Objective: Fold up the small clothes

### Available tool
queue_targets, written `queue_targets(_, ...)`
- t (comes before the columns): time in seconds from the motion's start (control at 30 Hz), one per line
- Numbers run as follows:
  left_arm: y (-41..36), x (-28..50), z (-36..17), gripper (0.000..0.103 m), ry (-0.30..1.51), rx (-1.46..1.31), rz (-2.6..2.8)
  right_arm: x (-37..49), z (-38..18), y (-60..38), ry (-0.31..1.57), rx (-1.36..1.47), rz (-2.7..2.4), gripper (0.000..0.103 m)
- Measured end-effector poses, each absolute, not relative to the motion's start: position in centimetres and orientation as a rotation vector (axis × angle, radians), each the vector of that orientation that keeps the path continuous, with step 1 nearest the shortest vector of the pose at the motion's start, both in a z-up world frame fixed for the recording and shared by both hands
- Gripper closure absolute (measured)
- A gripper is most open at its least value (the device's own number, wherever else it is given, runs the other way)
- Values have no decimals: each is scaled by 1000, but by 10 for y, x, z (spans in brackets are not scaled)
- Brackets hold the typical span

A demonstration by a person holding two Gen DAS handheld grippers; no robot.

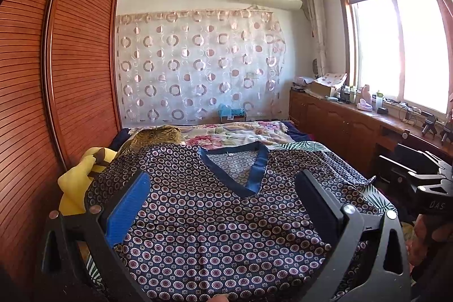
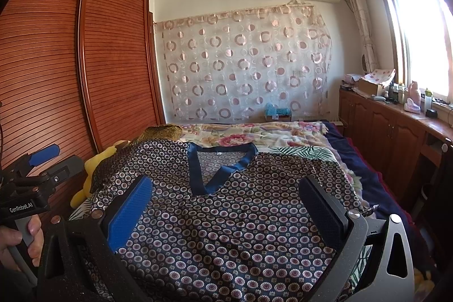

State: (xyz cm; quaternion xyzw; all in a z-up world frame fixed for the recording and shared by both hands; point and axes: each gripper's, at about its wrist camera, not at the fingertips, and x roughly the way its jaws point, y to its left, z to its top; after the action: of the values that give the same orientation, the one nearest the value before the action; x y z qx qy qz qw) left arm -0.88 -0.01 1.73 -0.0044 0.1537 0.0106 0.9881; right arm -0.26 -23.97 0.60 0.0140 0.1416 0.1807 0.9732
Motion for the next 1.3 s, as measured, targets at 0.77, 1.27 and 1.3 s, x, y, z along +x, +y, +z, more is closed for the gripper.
queue_targets(0.77,4,-9,23,1,311,-10,20,-1,3,-242,283,31,373,0)
queue_targets(1.27,89,25,-23,1,412,-28,160,33,-20,-218,288,-53,400,0)
queue_targets(1.3,96,28,-27,1,416,-26,175,36,-21,-217,290,-56,398,0)
